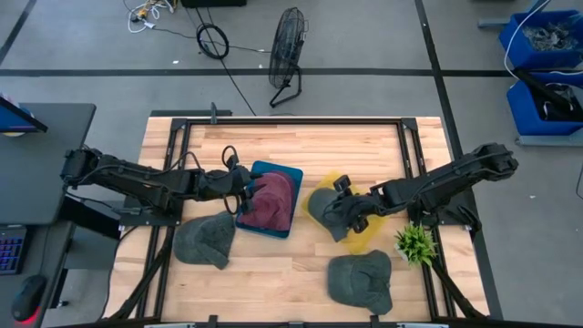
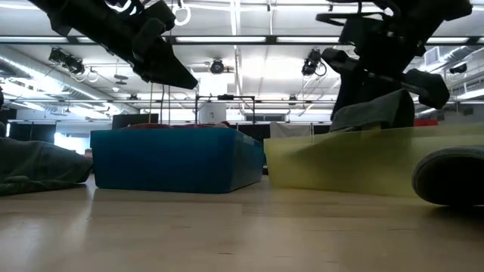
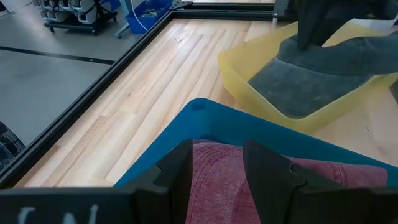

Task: Pick & Place hat
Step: Put the top gray cap into the yellow bin, then put the bottom gray cap into the yellow bin

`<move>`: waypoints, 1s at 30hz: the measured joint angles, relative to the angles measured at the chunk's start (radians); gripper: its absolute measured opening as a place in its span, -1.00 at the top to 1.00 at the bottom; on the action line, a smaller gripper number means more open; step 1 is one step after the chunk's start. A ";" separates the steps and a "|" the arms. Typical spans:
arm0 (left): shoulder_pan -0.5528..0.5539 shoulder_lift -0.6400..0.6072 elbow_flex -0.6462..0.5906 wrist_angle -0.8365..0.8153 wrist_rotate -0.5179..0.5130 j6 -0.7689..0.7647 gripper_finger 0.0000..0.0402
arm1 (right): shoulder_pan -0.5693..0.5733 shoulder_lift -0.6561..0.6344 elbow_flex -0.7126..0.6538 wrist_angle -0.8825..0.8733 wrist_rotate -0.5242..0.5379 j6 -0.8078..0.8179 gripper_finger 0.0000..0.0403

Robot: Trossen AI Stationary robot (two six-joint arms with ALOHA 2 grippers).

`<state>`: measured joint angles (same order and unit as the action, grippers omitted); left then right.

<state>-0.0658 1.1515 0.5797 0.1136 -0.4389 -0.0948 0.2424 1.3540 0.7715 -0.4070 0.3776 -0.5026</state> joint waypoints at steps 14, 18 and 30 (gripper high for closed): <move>0.000 0.000 0.000 -0.001 0.001 -0.020 0.28 | 0.067 0.000 0.264 -0.249 0.167 0.160 0.21; 0.000 0.000 0.000 -0.001 0.000 -0.026 0.28 | 0.109 0.000 0.371 -0.329 0.146 0.235 0.25; 0.000 0.000 0.000 0.000 0.000 -0.026 0.28 | 0.203 0.000 0.457 -0.376 -0.034 0.525 0.38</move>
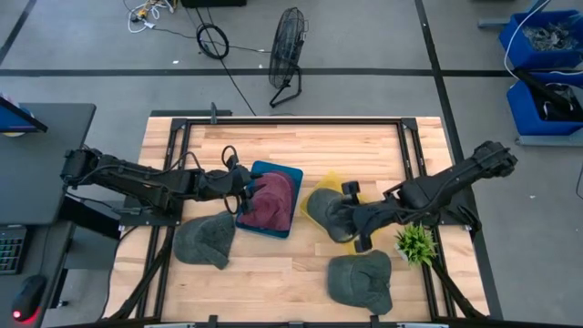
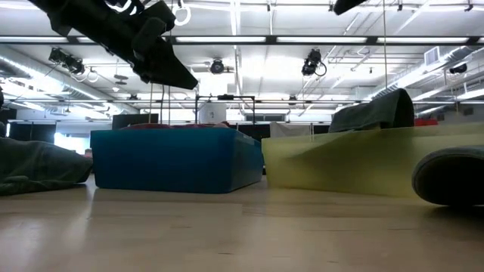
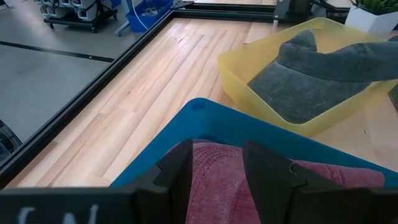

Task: Pick & Place hat
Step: Put the bottom gray cap into the yellow bin

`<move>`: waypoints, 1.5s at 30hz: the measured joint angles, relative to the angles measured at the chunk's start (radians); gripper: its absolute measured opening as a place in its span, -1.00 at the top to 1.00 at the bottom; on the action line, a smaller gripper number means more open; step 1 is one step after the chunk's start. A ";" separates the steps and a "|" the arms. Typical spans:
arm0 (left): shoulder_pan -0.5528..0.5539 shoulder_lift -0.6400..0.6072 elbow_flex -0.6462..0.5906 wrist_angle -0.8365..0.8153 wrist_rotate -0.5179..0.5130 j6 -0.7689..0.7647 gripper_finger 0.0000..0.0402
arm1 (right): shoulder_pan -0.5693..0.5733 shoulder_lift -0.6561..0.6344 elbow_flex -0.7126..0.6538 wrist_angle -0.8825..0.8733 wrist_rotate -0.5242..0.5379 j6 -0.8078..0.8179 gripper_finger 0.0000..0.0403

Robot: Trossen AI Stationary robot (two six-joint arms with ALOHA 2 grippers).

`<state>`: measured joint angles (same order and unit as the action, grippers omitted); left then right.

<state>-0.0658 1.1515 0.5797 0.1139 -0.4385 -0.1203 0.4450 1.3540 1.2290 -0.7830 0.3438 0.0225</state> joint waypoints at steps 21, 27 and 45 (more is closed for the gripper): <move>0.000 0.000 0.001 0.009 0.000 -0.049 0.28 | 0.318 0.232 -0.006 0.007 -0.332 0.283 0.38; 0.000 0.000 0.001 0.008 0.000 -0.105 0.28 | 0.382 0.346 -0.006 -0.024 -0.410 0.203 0.32; 0.000 0.000 0.001 0.008 0.000 -0.123 0.28 | 0.413 0.491 -0.007 -0.052 -0.121 -0.089 0.26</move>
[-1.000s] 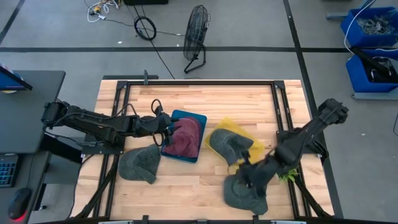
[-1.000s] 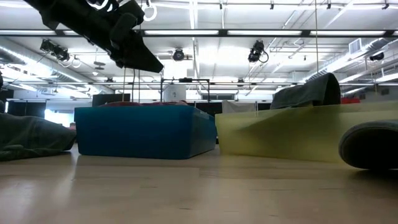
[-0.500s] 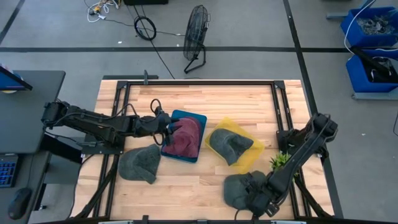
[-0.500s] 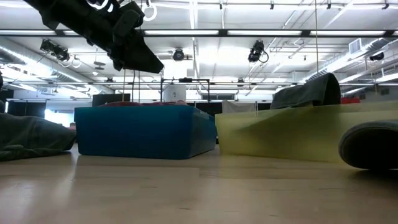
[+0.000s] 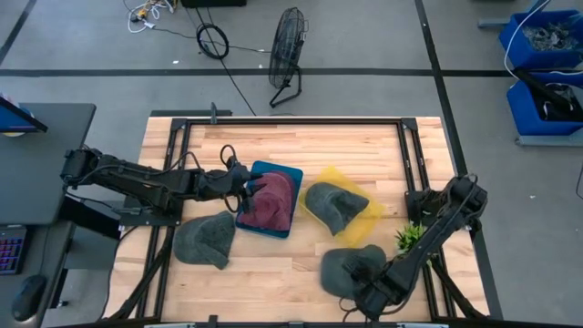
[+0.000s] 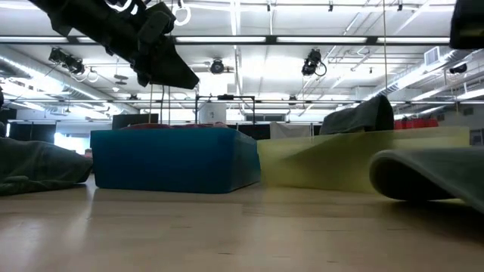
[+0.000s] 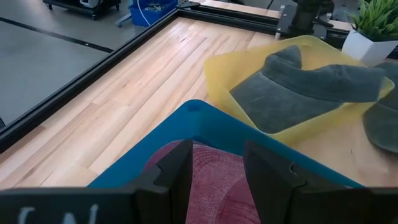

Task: Pick & Place hat
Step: Put the bottom gray cap into the yellow bin

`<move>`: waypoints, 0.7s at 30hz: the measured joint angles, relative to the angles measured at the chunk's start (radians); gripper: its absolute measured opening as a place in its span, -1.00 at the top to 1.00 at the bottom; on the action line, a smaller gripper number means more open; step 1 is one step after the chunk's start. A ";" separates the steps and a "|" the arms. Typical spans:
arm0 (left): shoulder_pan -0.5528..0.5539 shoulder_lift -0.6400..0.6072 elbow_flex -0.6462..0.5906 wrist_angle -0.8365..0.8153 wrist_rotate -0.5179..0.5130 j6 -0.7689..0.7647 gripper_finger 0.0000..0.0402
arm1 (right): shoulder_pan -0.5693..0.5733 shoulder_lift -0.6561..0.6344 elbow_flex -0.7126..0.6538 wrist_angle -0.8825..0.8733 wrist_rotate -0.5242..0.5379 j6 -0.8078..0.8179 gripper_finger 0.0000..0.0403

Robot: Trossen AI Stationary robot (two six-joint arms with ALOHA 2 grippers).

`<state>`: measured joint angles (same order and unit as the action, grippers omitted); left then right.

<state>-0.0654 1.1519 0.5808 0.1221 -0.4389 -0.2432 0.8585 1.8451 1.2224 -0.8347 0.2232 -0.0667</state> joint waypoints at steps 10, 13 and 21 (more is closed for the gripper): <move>0.000 0.000 0.000 -0.001 0.000 0.003 0.28 | -0.037 0.043 0.000 0.121 -0.115 -0.019 0.95; 0.000 0.000 0.000 -0.002 0.000 0.003 0.28 | -0.040 0.039 0.009 0.110 -0.127 0.019 0.93; 0.000 0.000 0.000 -0.003 0.000 0.003 0.28 | -0.040 0.000 0.174 -0.012 -0.051 0.037 0.98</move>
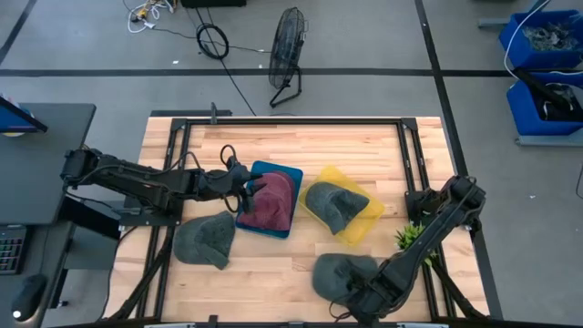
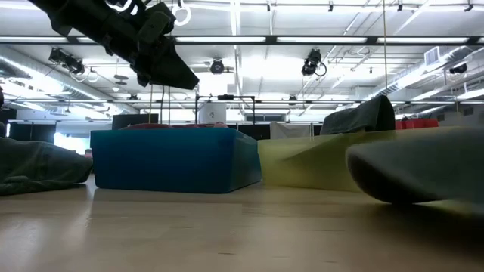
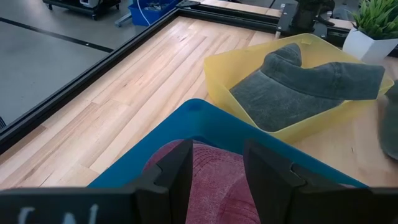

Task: Pick & Place hat
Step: Put the bottom gray cap into the yellow bin

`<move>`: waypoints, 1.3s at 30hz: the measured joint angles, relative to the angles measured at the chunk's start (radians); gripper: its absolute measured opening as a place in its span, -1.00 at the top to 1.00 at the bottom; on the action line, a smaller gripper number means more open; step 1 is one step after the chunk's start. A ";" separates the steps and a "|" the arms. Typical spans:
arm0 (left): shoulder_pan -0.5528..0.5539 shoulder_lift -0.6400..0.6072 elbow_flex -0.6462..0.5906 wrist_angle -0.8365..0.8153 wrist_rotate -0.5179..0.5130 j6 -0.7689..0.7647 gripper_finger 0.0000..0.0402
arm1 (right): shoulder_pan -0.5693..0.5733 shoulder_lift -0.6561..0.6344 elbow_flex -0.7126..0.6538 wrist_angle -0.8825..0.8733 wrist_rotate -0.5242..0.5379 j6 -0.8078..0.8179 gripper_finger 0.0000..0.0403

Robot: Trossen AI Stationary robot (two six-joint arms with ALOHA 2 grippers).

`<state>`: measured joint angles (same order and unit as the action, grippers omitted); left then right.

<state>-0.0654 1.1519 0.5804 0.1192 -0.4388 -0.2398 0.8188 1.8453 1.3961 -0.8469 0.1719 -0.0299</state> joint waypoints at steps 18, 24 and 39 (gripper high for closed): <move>0.001 0.000 -0.001 -0.004 0.000 0.000 0.28 | -0.004 -0.142 0.044 0.054 0.438 -0.129 1.00; 0.001 0.000 -0.001 -0.004 0.000 0.000 0.28 | -0.045 -0.243 0.045 -0.133 0.819 -0.165 1.00; 0.001 0.000 -0.001 -0.005 0.000 -0.001 0.28 | -0.307 -0.284 -0.196 -0.260 0.789 0.160 1.00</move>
<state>-0.0647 1.1519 0.5797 0.1146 -0.4385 -0.2405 0.5118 1.5616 1.1998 -1.1070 0.9607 0.1296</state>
